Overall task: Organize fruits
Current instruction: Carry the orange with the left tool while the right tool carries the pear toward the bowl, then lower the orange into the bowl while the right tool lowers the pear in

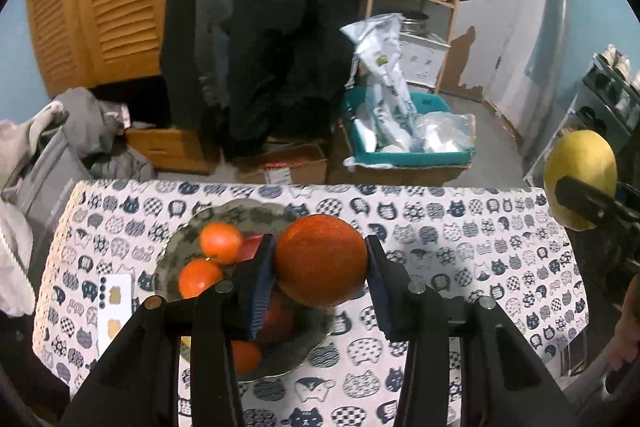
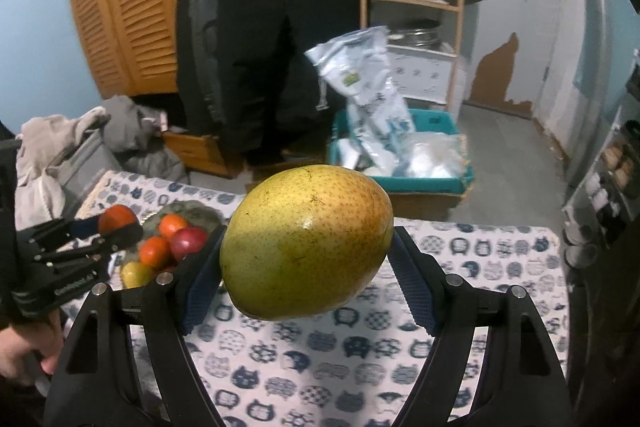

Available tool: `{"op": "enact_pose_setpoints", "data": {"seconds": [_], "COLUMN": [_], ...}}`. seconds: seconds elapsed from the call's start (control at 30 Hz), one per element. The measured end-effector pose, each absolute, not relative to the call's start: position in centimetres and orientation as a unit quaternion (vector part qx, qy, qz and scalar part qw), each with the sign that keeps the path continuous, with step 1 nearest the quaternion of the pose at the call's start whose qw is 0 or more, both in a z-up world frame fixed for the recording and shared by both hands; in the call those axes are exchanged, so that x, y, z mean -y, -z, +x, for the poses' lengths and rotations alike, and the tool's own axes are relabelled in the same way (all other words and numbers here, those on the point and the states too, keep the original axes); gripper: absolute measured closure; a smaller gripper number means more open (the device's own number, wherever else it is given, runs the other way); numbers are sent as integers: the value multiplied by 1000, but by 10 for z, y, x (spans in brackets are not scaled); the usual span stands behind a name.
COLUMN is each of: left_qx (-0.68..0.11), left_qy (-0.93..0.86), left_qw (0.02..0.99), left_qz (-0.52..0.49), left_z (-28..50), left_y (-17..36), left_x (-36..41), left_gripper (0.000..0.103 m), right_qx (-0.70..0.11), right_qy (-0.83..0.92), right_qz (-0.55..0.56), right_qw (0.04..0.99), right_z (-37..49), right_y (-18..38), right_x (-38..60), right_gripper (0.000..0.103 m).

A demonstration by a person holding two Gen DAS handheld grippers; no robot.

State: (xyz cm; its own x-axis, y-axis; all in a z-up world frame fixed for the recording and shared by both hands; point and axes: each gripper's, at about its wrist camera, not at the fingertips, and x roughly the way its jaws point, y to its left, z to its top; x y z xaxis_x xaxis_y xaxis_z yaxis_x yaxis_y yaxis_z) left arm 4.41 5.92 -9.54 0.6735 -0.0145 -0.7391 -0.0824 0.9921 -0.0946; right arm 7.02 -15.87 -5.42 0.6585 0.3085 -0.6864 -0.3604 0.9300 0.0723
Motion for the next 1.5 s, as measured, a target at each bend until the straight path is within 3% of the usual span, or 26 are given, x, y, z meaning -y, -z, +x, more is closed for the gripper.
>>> {"op": "enact_pose_setpoints", "data": {"seconds": [0.57, 1.2, 1.3, 1.4, 1.5], "left_qx": [-450, -507, -509, -505, -504], "left_qy": [-61, -68, -66, -68, -71], "left_qw": [885, 847, 847, 850, 850], "left_qz": [-103, -142, -140, -135, -139], "left_z": [49, 69, 69, 67, 63], "left_y": [148, 212, 214, 212, 209], "left_x": [-135, -162, -162, -163, -167], "left_gripper": [59, 58, 54, 42, 41], "right_qx": [-414, -484, -490, -496, -503], "right_qy": [-258, -266, -266, -265, -266], "right_qz": [-38, -50, -52, -50, -43], "right_qw": [872, 832, 829, 825, 821], "right_z": [97, 117, 118, 120, 122], "right_y": [101, 171, 177, 182, 187], "right_x": [59, 20, 17, 15, 13], "right_gripper": [24, 24, 24, 24, 24]}}
